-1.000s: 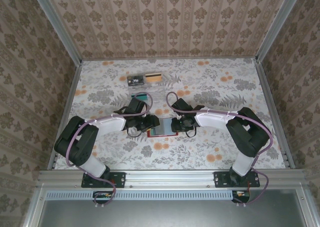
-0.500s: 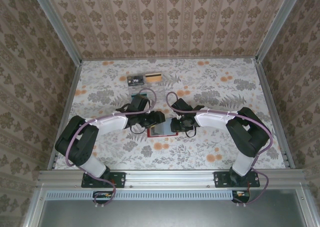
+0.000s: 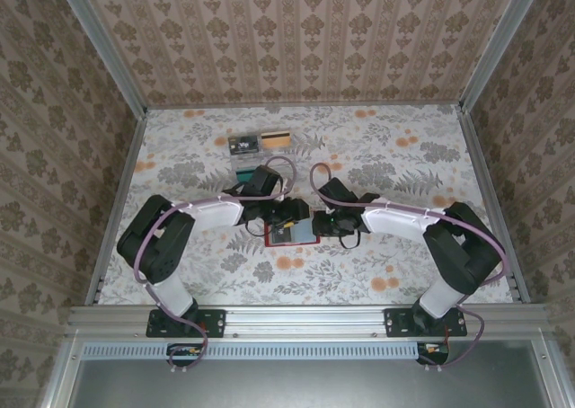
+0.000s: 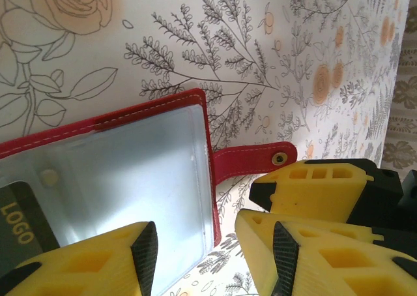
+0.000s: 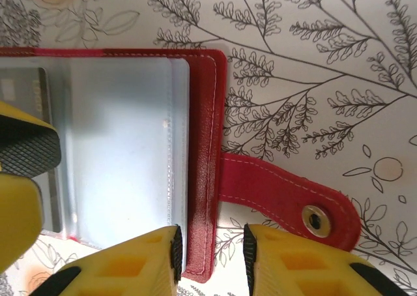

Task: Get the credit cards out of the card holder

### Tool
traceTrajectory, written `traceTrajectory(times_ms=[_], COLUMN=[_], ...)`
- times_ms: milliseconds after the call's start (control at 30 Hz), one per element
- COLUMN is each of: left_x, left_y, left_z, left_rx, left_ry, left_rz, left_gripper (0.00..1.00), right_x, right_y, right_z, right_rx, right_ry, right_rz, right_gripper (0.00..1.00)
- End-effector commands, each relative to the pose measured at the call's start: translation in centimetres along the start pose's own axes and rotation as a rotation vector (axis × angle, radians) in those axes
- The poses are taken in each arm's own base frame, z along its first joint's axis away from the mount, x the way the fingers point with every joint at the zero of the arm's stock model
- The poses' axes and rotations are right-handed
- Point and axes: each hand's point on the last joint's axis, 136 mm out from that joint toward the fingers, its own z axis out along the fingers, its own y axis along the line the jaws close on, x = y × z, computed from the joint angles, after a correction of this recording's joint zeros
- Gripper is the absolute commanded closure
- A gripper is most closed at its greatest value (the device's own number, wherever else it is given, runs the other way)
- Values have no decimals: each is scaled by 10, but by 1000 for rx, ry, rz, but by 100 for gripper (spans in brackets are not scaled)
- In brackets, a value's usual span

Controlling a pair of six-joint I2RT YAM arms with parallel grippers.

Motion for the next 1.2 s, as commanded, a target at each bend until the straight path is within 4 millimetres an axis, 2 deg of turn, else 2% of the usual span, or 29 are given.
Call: traceTrajectory(times_ms=[0, 133, 233, 400, 433, 500, 533, 833, 1167], left_x=[-4, -5, -3, 3, 5, 9, 10, 20, 24], left_y=[-12, 0, 18, 58, 63, 71, 74, 92, 100], left_z=[-11, -29, -45, -64, -65, -64, -63, -49, -43], left_rx=[23, -11, -60, -166, -174, -184, -189, -206, -214], left_ry=[-21, -58, -88, -130, -129, -122, -118, -86, -66], left_rz=[33, 21, 0, -66, -77, -93, -97, -132, -144], left_gripper=[47, 46, 49, 69, 75, 96, 100, 100, 100], right_x=[-5, -14, -19, -21, -21, -21, -21, -19, -12], right_y=[-1, 8, 21, 50, 54, 64, 67, 87, 89], right_z=[-7, -14, -17, -13, -12, -9, -8, 13, 35], right_rx=[0, -27, -80, -177, -187, -209, -220, -292, -299], right_ry=[-29, -53, -55, -27, -21, -14, -6, 68, 132], right_rz=[30, 34, 23, 0, -4, -14, -14, 11, 45], right_gripper=[66, 66, 65, 69, 70, 73, 74, 79, 78])
